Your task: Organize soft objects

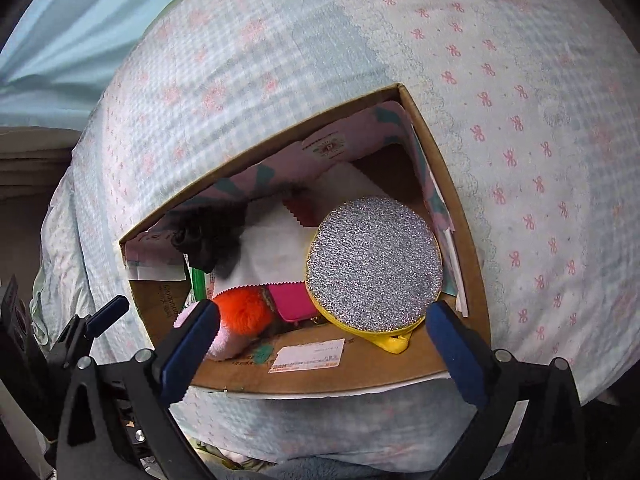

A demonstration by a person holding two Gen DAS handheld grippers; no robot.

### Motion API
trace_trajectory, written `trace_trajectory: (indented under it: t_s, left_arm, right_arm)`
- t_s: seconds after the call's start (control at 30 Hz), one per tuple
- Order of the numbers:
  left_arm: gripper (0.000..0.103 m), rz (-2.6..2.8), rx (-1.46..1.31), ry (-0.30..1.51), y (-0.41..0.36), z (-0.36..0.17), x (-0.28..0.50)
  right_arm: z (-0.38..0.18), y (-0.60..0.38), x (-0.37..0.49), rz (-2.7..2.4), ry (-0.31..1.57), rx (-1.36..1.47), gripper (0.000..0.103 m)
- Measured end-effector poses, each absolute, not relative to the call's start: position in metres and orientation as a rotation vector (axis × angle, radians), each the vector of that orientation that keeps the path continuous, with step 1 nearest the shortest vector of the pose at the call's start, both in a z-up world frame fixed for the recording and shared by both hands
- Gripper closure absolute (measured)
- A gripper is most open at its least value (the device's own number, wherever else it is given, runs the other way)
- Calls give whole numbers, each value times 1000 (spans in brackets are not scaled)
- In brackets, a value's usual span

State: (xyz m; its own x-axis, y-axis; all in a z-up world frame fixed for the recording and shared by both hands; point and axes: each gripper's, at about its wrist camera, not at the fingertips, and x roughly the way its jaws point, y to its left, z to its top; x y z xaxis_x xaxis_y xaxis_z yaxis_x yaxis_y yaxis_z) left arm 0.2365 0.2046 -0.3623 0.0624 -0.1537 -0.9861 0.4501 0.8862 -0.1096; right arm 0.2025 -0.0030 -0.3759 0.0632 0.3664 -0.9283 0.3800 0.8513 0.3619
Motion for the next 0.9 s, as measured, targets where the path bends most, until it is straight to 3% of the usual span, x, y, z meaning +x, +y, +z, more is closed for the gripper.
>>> trace_trajectory:
  t_s: [0.37, 0.6, 0.9]
  left_arm:
    - [0, -413, 249, 1355, 204, -321, 207]
    - [0, -333, 186, 1288, 202, -279, 183]
    - [0, -262, 59, 1002, 171, -149, 140]
  right_arm:
    - [-329, -2, 180, 63, 1433, 513, 0]
    - [-255, -22, 159, 96, 1297, 359, 0]
    - [-121, -72, 114, 46, 958, 187, 0]
